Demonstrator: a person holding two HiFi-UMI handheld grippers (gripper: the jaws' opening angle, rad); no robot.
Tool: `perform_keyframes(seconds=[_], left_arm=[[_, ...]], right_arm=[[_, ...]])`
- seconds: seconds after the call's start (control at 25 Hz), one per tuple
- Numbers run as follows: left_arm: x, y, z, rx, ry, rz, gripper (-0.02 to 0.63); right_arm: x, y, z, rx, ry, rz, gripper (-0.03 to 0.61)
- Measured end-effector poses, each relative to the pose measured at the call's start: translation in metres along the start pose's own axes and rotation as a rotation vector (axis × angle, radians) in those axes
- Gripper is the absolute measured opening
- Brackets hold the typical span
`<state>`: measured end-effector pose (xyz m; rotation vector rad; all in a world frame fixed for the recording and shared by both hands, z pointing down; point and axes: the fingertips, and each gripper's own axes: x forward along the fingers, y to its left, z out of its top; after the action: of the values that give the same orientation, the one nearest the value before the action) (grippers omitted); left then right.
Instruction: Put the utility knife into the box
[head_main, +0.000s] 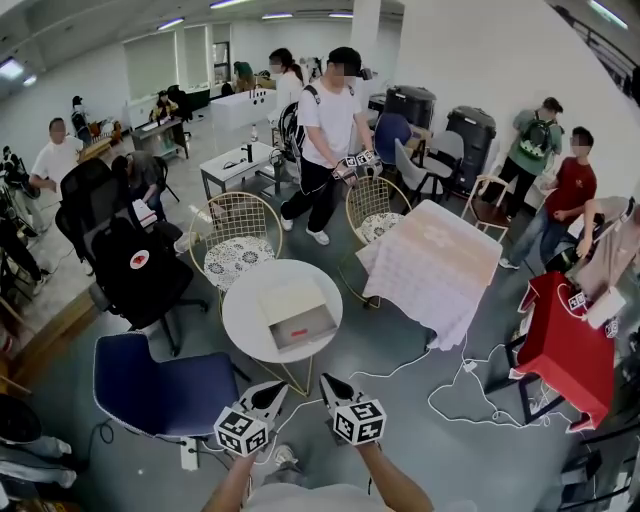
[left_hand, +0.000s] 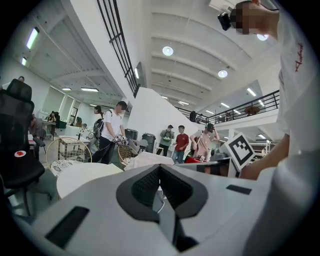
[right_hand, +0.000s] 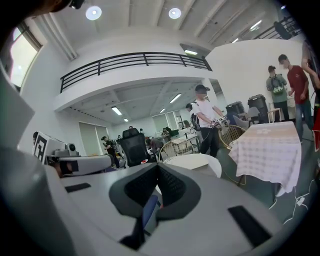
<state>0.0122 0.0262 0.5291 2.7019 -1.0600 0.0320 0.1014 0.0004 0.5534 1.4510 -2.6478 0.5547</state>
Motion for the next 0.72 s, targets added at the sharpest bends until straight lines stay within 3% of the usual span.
perform_keyframes(seconds=[0.72], left_arm=[[-0.074,-0.098,-0.036,0.000,-0.009,0.049,0.011]], right_arm=[[-0.109,0.058,-0.053,-0.060,0.010,0.026,0.015]])
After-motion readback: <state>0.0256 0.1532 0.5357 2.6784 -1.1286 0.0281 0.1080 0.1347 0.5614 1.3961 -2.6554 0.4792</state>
